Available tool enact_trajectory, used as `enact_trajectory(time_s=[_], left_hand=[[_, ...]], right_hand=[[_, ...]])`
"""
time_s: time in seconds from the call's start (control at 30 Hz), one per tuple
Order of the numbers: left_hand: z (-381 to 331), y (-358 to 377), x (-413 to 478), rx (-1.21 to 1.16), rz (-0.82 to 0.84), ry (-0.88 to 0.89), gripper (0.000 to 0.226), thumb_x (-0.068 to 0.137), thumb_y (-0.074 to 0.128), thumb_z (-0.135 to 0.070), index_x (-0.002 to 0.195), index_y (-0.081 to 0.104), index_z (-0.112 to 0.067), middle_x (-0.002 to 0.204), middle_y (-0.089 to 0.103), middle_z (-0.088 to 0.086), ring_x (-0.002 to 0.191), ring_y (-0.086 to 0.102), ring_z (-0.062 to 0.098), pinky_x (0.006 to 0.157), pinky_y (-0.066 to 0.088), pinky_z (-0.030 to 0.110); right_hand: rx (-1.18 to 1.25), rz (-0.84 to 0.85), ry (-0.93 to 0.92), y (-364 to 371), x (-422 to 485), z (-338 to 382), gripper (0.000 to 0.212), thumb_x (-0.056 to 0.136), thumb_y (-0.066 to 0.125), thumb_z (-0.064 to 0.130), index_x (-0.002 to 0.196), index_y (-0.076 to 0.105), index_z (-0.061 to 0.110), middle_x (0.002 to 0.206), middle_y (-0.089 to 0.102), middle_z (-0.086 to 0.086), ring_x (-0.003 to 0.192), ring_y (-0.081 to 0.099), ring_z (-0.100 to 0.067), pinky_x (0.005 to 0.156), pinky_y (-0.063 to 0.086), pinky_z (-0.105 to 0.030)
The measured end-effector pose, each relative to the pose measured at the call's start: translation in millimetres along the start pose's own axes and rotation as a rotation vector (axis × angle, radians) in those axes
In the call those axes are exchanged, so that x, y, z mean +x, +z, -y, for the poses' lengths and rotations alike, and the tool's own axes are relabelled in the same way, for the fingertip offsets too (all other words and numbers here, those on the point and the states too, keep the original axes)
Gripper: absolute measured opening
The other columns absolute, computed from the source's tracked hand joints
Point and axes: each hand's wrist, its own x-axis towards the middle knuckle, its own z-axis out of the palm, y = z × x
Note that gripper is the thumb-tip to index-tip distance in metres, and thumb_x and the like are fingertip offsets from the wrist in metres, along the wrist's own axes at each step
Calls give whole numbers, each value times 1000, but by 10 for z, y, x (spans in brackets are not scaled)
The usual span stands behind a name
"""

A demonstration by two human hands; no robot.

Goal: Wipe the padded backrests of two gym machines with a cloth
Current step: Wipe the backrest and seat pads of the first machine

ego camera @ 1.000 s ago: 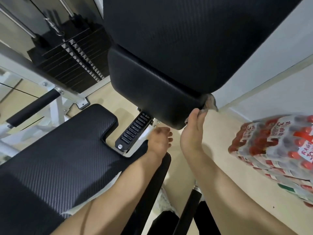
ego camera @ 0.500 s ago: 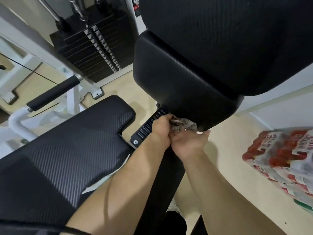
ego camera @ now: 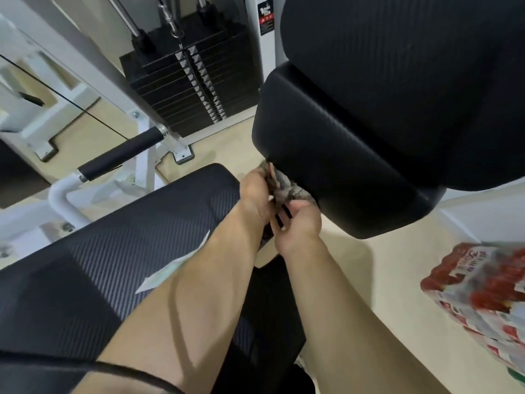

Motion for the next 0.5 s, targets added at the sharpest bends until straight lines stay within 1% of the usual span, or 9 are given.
enact_trajectory(time_s=[0.07,0.1,0.17,0.23,0.33,0.37,0.43,0.47,0.5], left_hand=[[169,31,-38,45,0,-54,33,103,40,-20,80,61,-10,76,67,8,67,62,21,67,50,29],[207,56,-50,55,-11,-46,33,104,39,-16,79,60,-10,73,65,8,62,61,19,61,50,28],[140,67,-26,60,-16,15,33,103,39,-6,75,55,-9,61,56,7,44,55,16,43,46,21],[-47,68,45,60,-24,100,34,101,42,-2,70,54,-9,54,54,7,40,52,19,37,44,19],[-359,74,201,71,-73,190,33,99,41,-3,71,57,-12,62,55,10,53,53,23,40,43,19],[-457,75,240,71,-68,208,31,95,39,-3,73,59,-12,66,57,12,55,54,25,43,48,22],[-615,88,332,106,-28,278,31,88,40,-7,86,71,-11,78,64,14,63,61,28,58,59,39],[-694,99,341,140,4,342,33,91,41,-9,95,74,-12,81,66,12,62,61,27,58,57,42],[-785,129,272,184,43,398,35,95,40,-8,102,75,-15,80,66,9,57,57,25,52,51,38]], right_hand=[[-135,-9,-82,-45,16,23,31,93,41,-2,104,63,17,100,67,-4,90,63,-16,101,49,-41],[-207,-16,-114,-71,49,47,34,93,41,-1,102,64,21,99,68,-2,86,63,-13,93,52,-38],[-296,-80,-114,-141,113,81,27,98,44,8,103,66,22,96,69,-1,87,64,-13,82,53,-34],[-325,-122,-76,-202,150,107,17,100,49,16,108,64,18,97,69,-4,90,66,-18,88,54,-37],[-423,-62,-21,-254,128,90,16,100,52,18,108,65,14,98,72,-2,84,67,-17,86,51,-36],[-434,-49,-14,-251,117,82,16,99,54,18,107,67,13,99,73,-3,85,67,-17,84,51,-35],[-427,-31,-19,-224,88,90,17,98,56,18,106,70,13,98,73,-4,86,68,-19,79,51,-33],[-424,-17,-22,-199,71,102,18,97,55,18,106,70,13,96,73,-4,85,68,-19,76,51,-33],[-417,-6,-20,-171,62,122,18,98,54,18,106,70,12,95,73,-4,85,67,-19,74,50,-32]])
